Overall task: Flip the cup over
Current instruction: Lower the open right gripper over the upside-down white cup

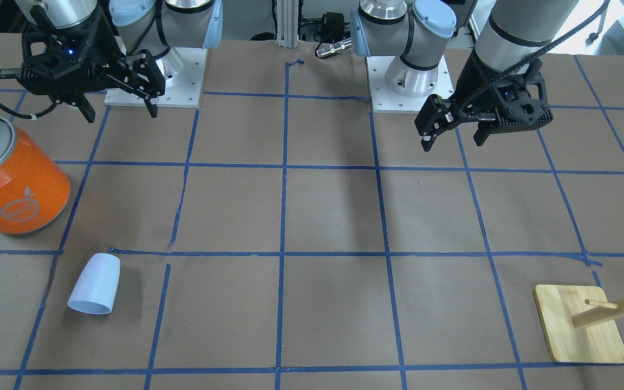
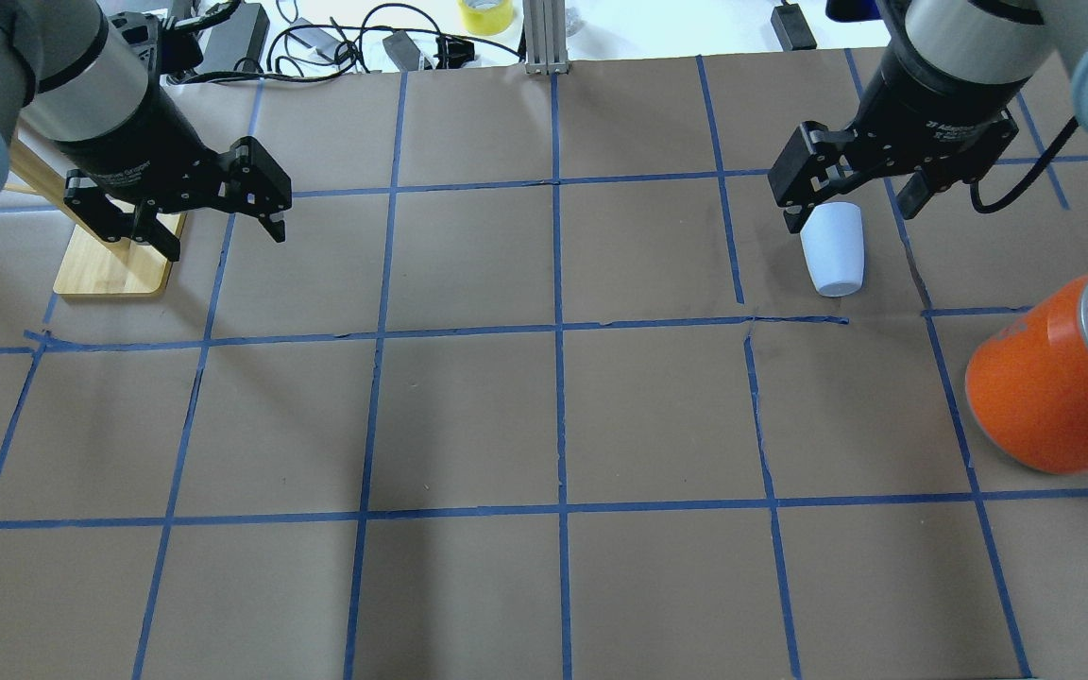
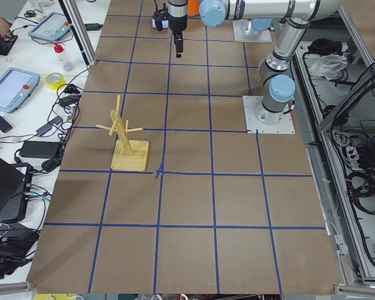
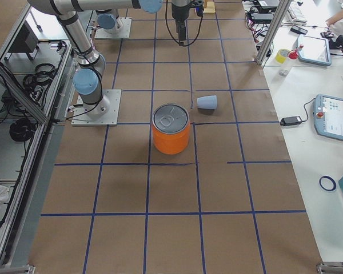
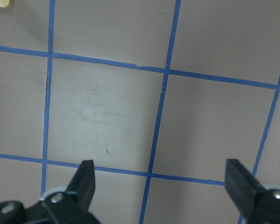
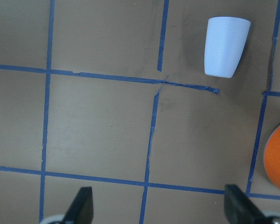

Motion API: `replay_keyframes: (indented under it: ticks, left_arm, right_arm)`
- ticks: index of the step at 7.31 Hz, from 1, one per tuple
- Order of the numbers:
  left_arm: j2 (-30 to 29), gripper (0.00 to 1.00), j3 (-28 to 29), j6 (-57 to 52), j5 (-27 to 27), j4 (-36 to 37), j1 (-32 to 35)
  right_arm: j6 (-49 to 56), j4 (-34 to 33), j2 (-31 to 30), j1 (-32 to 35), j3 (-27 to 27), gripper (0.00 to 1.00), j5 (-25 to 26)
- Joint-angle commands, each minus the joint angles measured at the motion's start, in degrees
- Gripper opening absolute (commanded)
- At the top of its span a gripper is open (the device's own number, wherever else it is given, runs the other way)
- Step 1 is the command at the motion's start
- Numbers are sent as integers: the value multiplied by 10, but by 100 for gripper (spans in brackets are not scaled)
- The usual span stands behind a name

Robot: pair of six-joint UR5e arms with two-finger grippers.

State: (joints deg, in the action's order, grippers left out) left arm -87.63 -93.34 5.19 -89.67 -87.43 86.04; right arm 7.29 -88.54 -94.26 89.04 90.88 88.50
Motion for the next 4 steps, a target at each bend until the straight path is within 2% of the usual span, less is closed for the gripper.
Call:
replay_keyframes:
  ticks: [1,2,4]
  left_arm:
    - [0,100,0,0,-1,1,0]
    - [0,100,0,0,-1,0,0]
    - [0,100,0,0,-1,0,0]
  right_arm:
    - [-3,-25,14,-12,3,100,8]
    - [-2,-73,57,-29,3,100,13]
    - [-4,-235,203,-62,-6,100,17]
